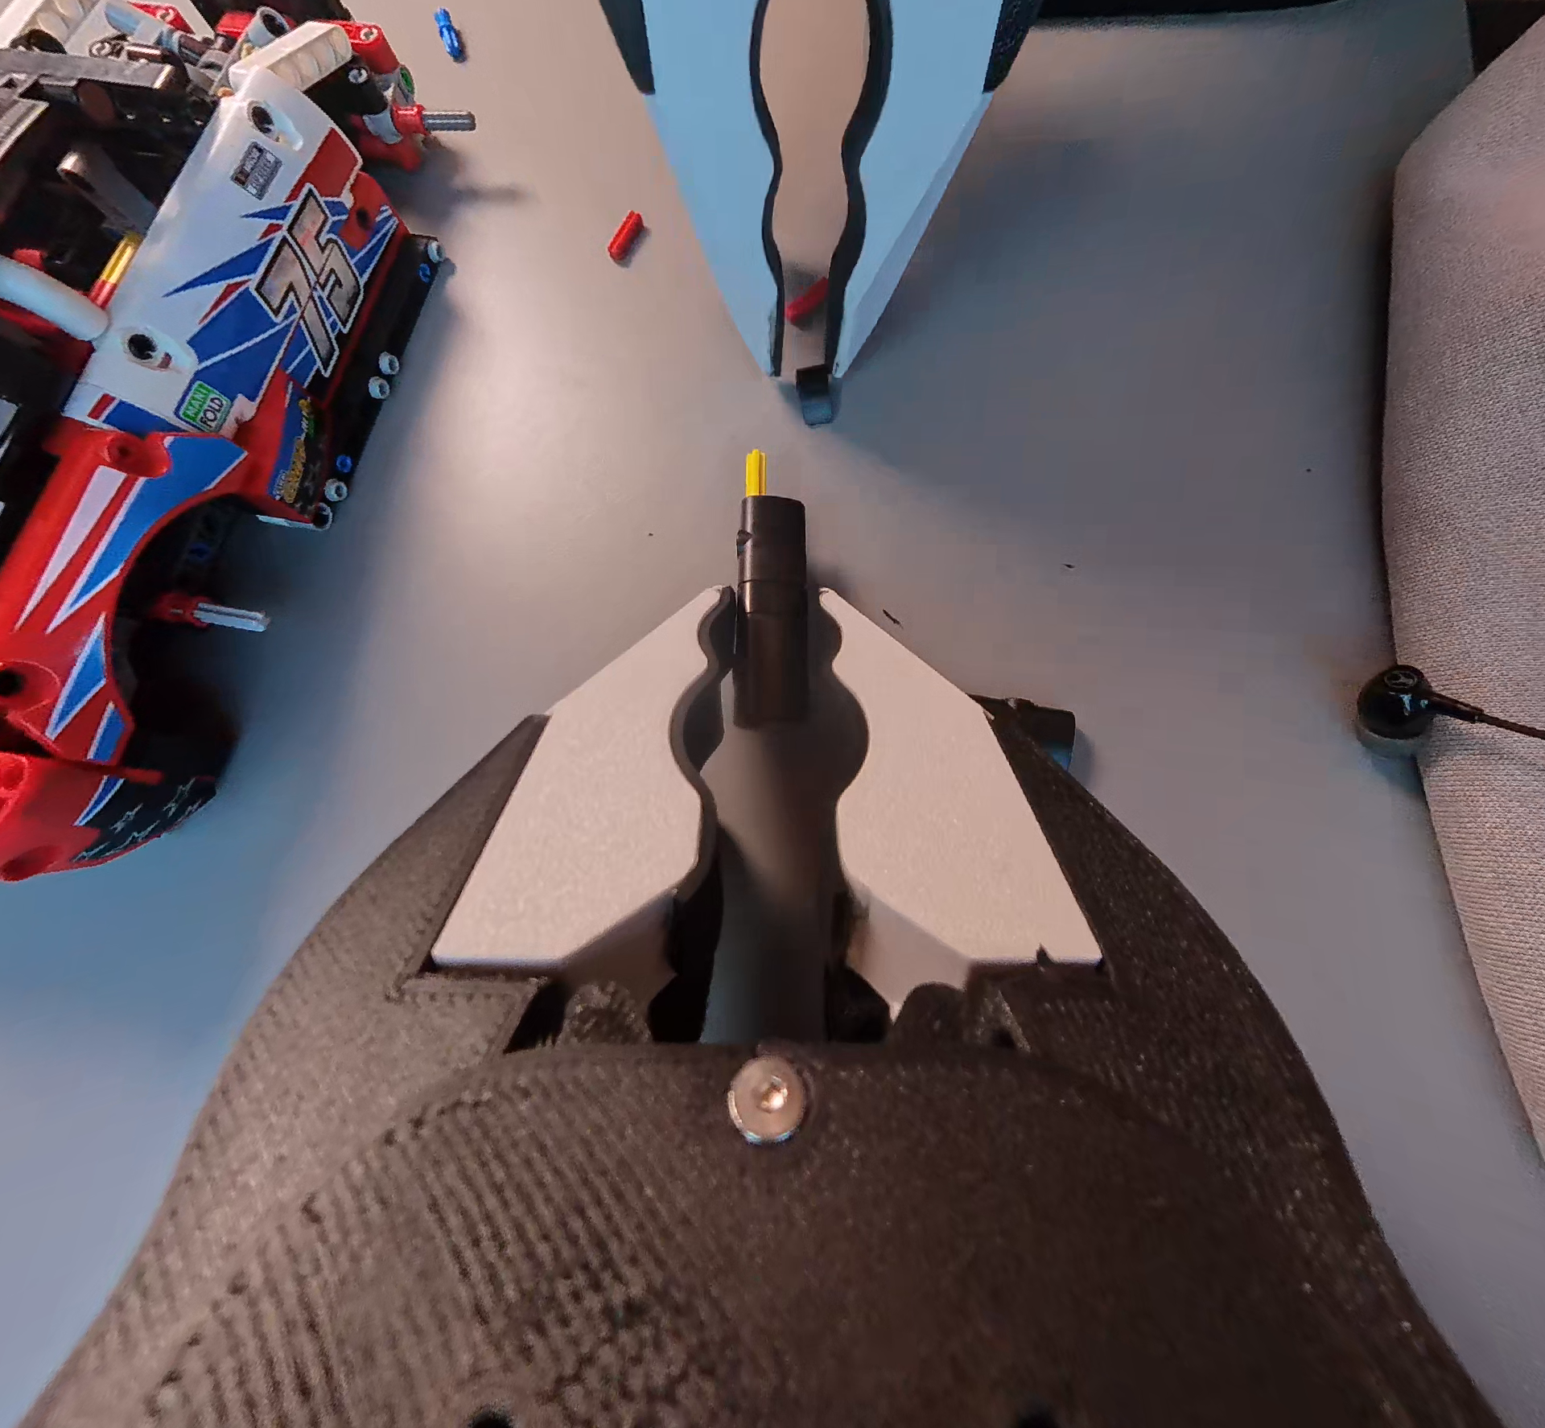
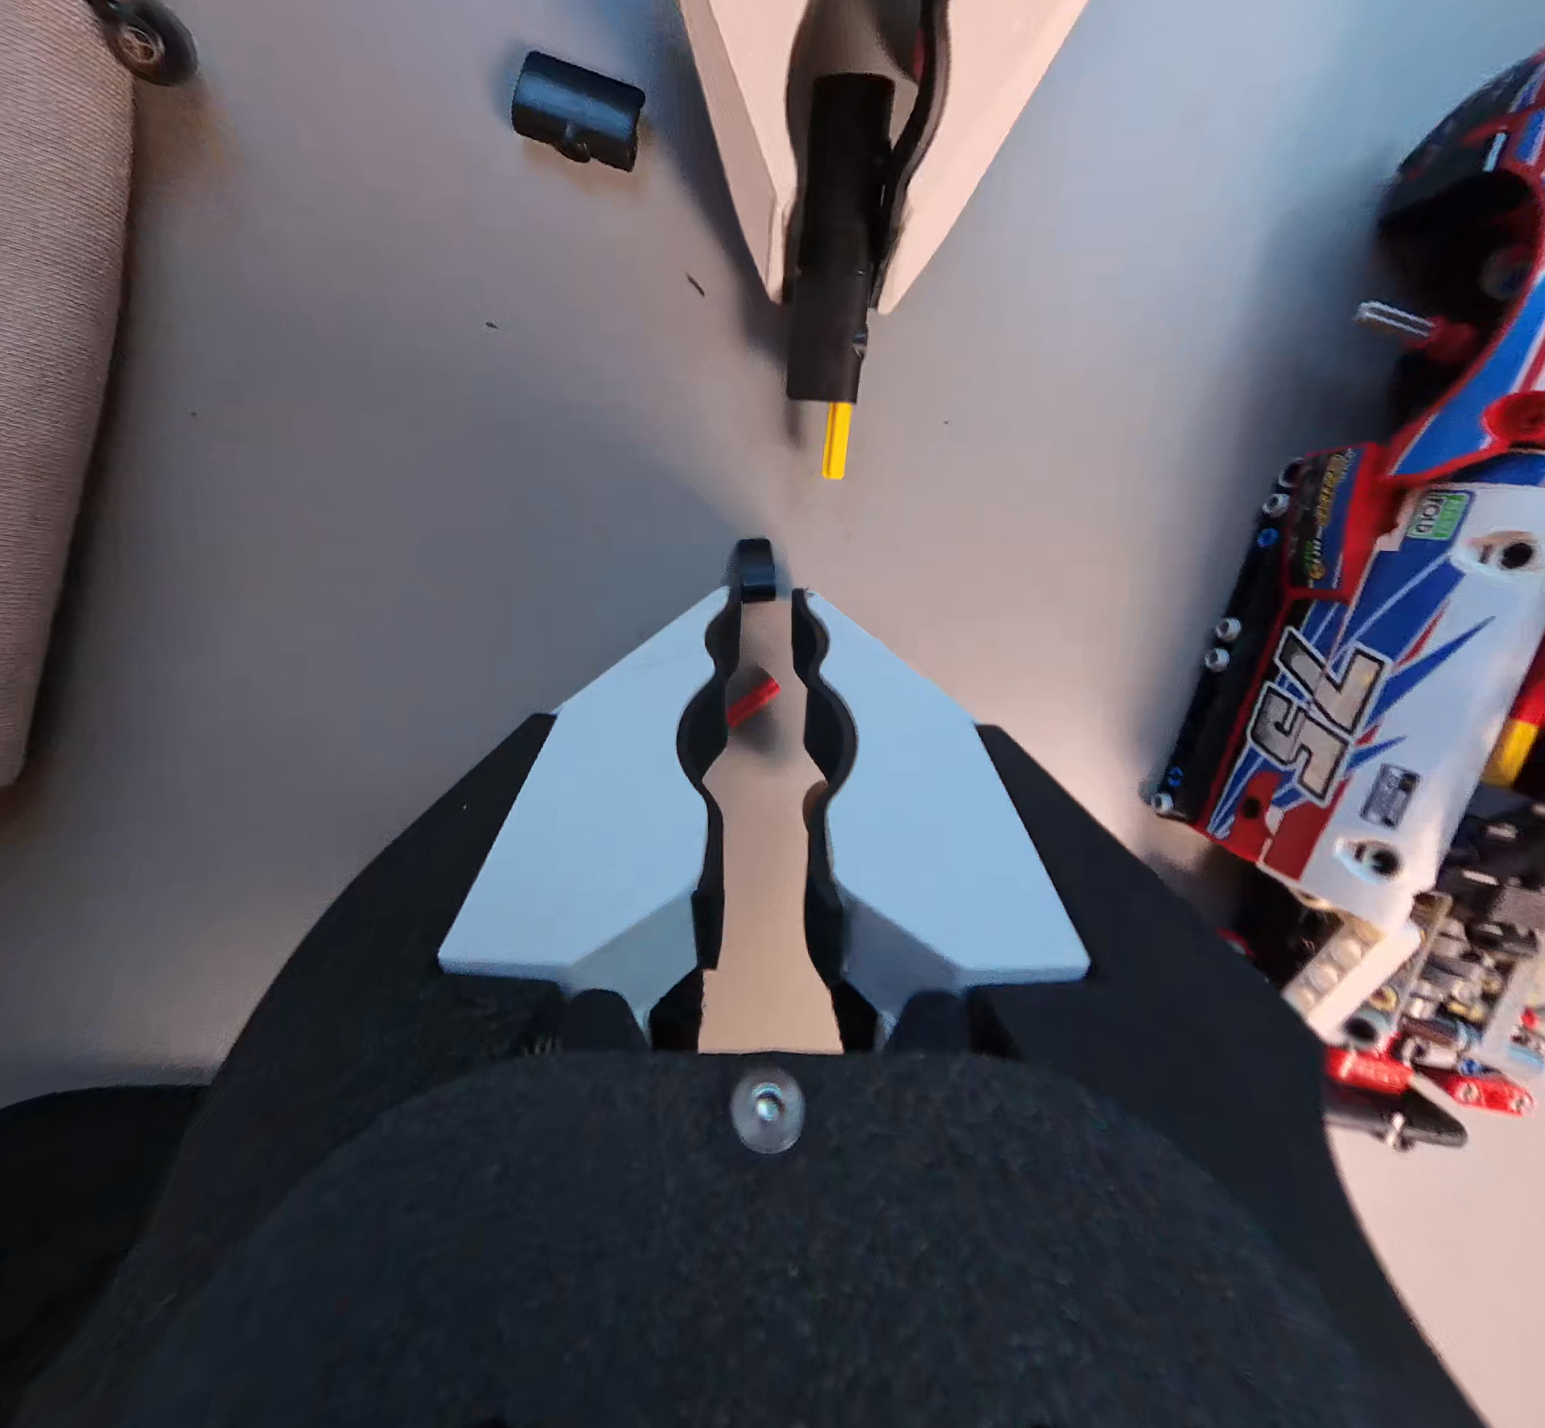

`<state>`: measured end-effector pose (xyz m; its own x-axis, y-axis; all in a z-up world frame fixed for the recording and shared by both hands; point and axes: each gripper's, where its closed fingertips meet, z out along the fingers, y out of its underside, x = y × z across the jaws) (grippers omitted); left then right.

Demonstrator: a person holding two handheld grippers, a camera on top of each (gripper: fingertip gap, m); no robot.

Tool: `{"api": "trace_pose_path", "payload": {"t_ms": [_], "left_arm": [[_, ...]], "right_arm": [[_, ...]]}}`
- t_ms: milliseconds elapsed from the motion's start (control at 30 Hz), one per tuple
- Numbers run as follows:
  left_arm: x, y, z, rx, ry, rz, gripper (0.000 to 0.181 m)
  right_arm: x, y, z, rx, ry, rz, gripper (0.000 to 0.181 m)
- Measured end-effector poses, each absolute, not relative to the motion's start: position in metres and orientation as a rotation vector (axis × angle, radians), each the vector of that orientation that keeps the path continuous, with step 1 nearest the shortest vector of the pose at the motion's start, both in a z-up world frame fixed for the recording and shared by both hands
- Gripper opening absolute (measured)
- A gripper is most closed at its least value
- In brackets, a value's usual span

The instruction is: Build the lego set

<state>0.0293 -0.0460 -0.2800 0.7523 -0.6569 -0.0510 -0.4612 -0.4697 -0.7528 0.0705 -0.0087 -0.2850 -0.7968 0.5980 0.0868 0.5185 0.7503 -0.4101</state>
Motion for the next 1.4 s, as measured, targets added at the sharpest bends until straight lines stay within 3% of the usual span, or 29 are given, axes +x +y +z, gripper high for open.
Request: {"api": "trace_pose_path", "payload": {"t_ms": [333, 567, 933, 1400], "left_arm": [[0.034, -0.047, -0.281, -2.145, 0.859, -0.330, 0.015], [0.034, -0.048, -0.281, -2.143, 0.866, -0.319, 0.015], [0.046, -0.046, -0.223, -1.889, 0.648, -0.720, 0.014], [0.048, -0.047, -0.190, -1.726, 0.535, -0.886, 0.014]], "right_arm": [[0.072, -0.014, -0.282, -0.947, -2.591, 0.626, 0.014], [0.067, -0.016, -0.287, -0.985, -2.651, 0.778, 0.006], [0.057, -0.029, -0.192, -1.388, -1.920, 2.158, 0.006], [0.062, -0.028, -0.167, -1.335, -1.736, 2.436, 0.006]]}}
